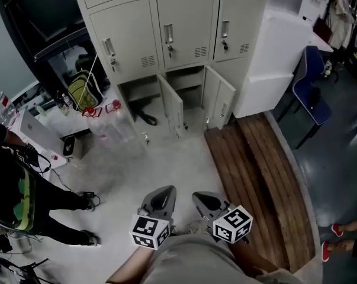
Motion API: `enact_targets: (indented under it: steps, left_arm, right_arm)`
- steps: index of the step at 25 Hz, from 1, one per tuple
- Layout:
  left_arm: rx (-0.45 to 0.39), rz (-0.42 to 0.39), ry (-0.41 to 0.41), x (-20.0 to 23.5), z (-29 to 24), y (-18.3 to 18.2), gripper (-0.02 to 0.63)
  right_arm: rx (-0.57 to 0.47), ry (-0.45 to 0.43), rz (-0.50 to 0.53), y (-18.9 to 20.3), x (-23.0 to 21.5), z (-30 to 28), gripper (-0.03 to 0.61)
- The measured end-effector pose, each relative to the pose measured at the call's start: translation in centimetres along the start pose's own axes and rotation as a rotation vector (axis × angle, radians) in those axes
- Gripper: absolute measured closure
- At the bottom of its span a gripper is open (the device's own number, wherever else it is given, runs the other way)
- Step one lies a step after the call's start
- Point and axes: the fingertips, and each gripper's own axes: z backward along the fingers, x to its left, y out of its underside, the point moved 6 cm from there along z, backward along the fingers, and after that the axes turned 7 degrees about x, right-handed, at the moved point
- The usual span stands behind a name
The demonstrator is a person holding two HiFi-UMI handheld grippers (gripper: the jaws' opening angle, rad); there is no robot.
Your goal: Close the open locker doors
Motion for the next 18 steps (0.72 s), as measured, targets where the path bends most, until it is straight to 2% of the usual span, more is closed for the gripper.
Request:
enact_targets:
  steps: [12, 18]
  left_arm:
    - [-0.002, 0.001, -0.041, -1.3, -1.6, -0.5, 0.6]
    - [-0.003, -0.004, -0.021, -0.6, -3.7, -1.0, 0.6]
  right_arm:
    - [0.009, -0.054, 0.014, -0.4, -2.5, 0.3, 0.551]
    - [0.011, -0.053, 0.018, -1.1, -4.0, -0.8, 0.551]
